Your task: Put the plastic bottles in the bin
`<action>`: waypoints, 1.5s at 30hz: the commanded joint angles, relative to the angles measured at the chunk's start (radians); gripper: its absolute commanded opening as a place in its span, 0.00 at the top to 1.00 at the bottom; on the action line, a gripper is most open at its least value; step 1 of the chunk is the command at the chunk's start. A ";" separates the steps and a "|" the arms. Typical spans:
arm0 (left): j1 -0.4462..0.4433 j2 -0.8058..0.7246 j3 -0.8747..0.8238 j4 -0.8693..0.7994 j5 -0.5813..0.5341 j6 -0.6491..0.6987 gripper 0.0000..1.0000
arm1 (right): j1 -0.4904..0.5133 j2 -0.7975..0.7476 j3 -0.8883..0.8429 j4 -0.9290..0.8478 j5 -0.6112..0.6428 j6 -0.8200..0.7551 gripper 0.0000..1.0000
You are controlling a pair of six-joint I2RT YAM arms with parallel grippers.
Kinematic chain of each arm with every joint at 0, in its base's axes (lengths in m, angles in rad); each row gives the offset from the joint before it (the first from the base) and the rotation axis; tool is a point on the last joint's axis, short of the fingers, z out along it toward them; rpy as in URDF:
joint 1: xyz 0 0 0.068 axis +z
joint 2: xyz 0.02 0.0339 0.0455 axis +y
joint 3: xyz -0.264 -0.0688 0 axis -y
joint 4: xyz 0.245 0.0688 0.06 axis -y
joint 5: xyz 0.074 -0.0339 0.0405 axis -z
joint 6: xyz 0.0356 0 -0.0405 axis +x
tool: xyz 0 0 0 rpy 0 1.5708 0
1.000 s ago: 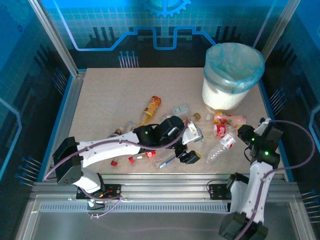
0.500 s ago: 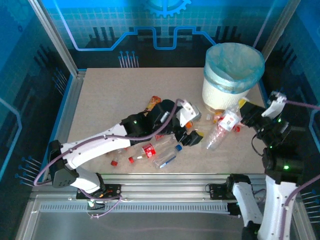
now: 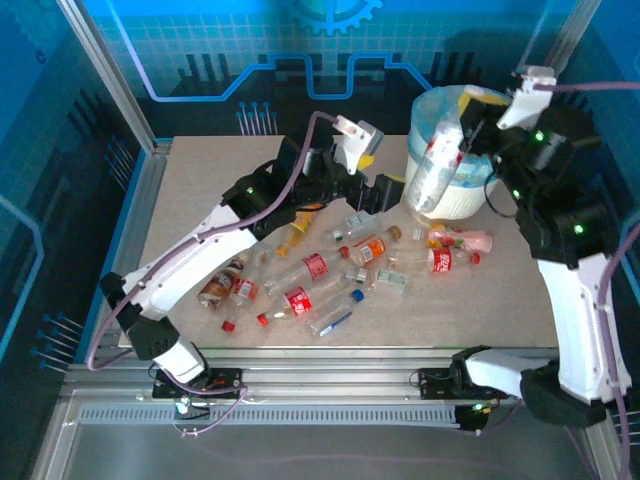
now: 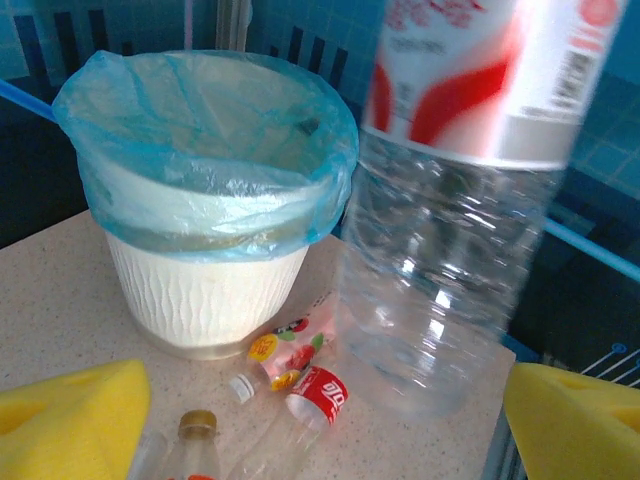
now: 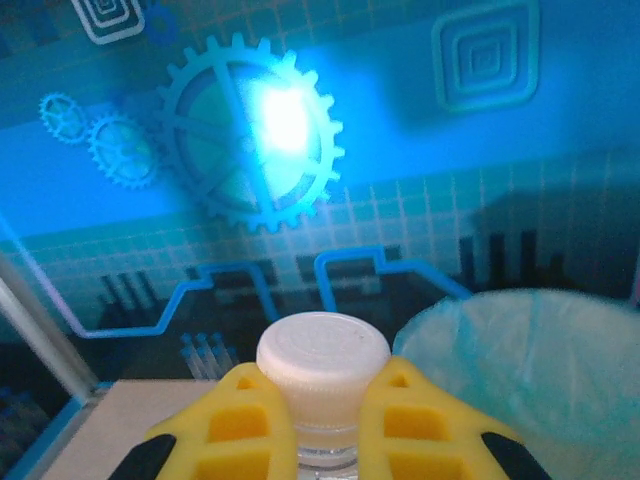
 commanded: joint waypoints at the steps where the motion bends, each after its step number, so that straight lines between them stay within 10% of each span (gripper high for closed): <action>1: 0.025 0.043 0.069 -0.046 0.047 -0.023 0.08 | 0.061 0.064 0.051 0.158 0.217 -0.154 1.00; 12: 0.117 0.108 0.145 -0.068 0.077 -0.034 0.08 | 0.070 0.407 0.355 0.347 0.427 -0.382 1.00; 23: 0.143 0.213 0.209 -0.050 0.108 -0.007 0.08 | -0.024 0.856 0.908 0.162 0.521 -0.441 1.00; 36: 0.151 0.271 0.201 -0.029 0.101 0.004 0.07 | -0.056 0.832 0.564 0.326 0.546 -0.494 1.00; 40: 0.152 0.270 0.183 -0.016 0.106 -0.021 0.07 | -0.056 0.858 0.623 0.268 0.543 -0.499 0.59; 45: 0.151 0.256 0.170 -0.012 0.100 -0.021 0.07 | -0.061 0.877 0.690 0.192 0.560 -0.458 0.39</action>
